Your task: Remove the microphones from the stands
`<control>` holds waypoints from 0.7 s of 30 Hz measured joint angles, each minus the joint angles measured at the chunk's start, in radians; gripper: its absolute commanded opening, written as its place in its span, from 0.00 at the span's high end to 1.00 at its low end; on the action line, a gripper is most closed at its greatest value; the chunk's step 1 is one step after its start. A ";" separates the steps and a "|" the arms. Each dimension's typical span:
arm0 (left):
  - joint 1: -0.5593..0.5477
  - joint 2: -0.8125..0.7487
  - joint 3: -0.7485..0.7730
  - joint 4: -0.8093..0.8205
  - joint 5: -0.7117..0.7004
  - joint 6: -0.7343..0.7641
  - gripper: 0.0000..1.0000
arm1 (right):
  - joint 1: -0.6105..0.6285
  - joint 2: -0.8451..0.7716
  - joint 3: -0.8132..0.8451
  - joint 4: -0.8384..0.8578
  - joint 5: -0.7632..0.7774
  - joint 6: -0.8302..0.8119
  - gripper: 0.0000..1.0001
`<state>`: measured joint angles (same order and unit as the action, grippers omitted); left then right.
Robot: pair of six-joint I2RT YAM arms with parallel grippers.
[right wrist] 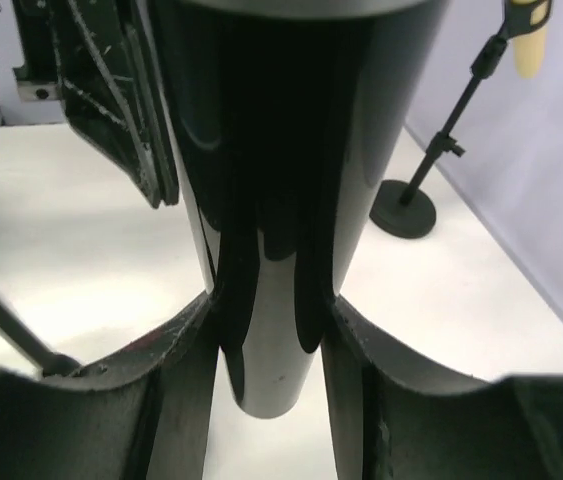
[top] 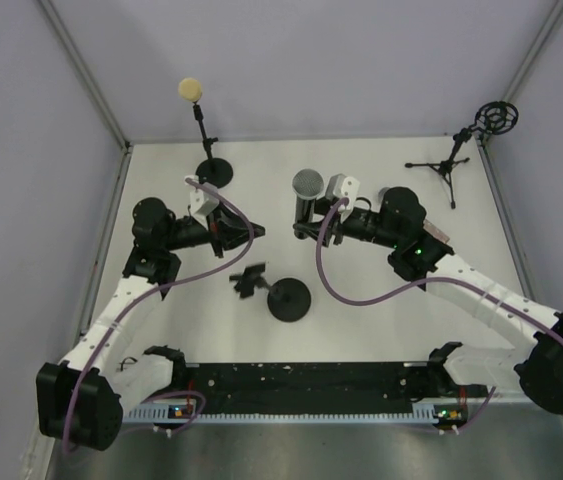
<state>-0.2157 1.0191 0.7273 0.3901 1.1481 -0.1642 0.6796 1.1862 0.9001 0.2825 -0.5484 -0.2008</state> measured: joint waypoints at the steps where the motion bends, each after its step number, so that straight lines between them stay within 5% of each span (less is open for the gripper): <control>1: -0.002 0.000 0.000 0.000 0.000 -0.002 1.00 | 0.002 -0.003 -0.003 0.003 -0.001 0.000 0.61; 3: -0.003 -0.001 0.000 0.006 0.000 -0.003 1.00 | 0.006 -0.005 -0.003 0.002 -0.006 0.002 0.68; 21: -0.003 0.011 0.000 -0.003 -0.021 0.014 0.98 | -0.012 -0.015 -0.003 -0.002 0.016 -0.002 0.68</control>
<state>-0.2184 1.0306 0.7273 0.3870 1.1275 -0.1497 0.6678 1.1713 0.8967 0.2806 -0.5323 -0.2028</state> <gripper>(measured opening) 0.021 0.391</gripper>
